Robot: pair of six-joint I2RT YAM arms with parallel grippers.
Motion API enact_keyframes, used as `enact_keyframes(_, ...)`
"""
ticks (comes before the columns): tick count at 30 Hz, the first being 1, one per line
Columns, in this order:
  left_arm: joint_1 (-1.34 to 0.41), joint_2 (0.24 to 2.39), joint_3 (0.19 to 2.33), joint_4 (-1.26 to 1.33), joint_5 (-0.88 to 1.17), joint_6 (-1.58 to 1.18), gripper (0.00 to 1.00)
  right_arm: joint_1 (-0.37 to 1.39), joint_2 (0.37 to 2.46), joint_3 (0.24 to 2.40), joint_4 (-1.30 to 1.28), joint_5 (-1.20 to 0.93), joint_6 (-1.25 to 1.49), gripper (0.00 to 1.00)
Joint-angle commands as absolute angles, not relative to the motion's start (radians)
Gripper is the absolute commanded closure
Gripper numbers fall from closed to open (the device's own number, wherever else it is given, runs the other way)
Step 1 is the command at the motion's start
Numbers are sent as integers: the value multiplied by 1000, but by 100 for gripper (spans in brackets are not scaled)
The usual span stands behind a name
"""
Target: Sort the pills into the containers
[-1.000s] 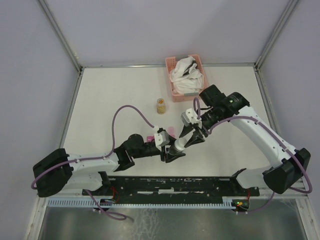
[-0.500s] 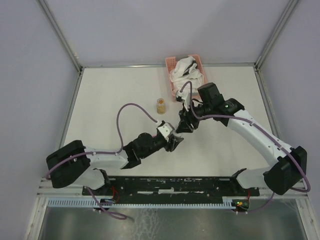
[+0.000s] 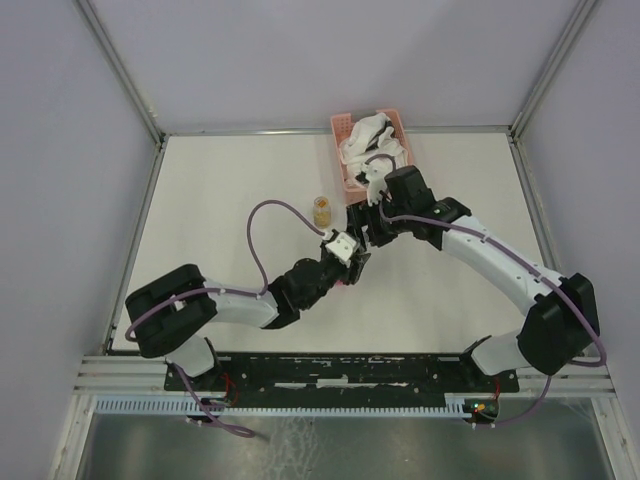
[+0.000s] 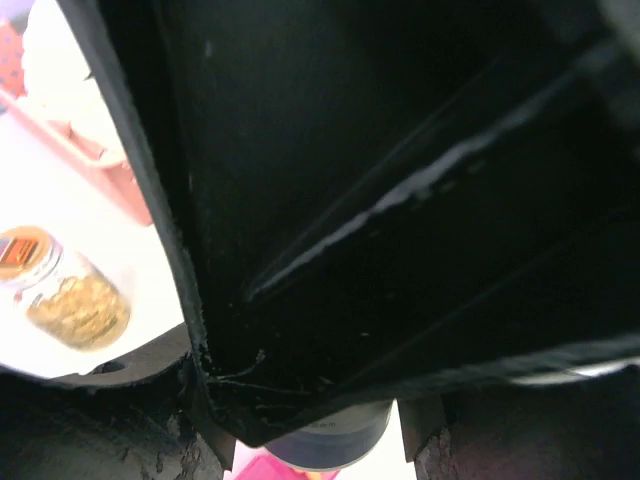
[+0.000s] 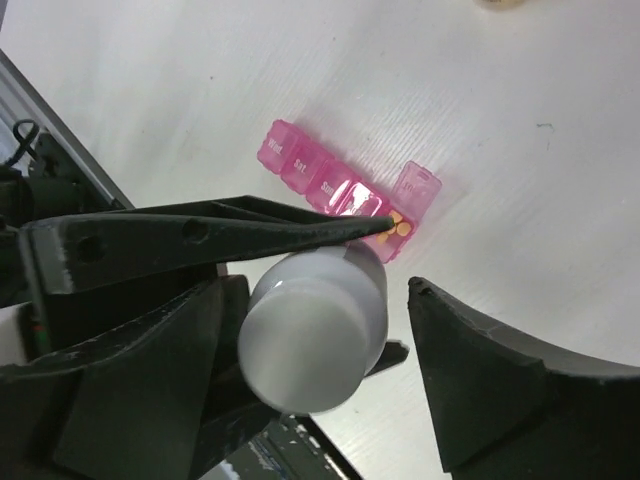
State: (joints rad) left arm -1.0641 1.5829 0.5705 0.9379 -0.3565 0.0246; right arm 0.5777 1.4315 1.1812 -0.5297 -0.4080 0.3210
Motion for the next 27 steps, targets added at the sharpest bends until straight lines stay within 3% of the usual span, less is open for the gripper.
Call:
enact_keyframes(1, -1068, 1524, 565, 1098, -262, 26, 97, 520, 1336, 1174, -445, -499, 216, 11)
enact_keyframes(3, -1067, 1494, 516, 1087, -208, 7, 97, 455, 1286, 1179, -442, -595, 133, 0)
enact_keyframes(10, -1065, 1390, 420, 995, -18, -52, 97, 350, 1282, 1305, -669, -965, -242, 0)
enact_keyframes(14, -1062, 1310, 404, 960, 121, -62, 97, 351, 1294, 1340, -982, -1167, -752, 0)
enact_keyframes(16, -1060, 1280, 409, 932, 199, -57, 97, 351, 1297, 1333, -1226, -1215, -1242, 0)
enact_keyframes(18, -1058, 1257, 413, 910, 267, -52, 97, 354, 1303, 1316, -1379, -1223, -1498, 0)
enact_keyframes(23, -1048, 1236, 440, 860, 377, -48, 97, 374, 1396, 1395, -1720, -1246, -1894, 0)
enact_keyframes(27, -1046, 1252, 466, 840, 401, -44, 97, 408, 1446, 1432, -1761, -1259, -1874, 4)
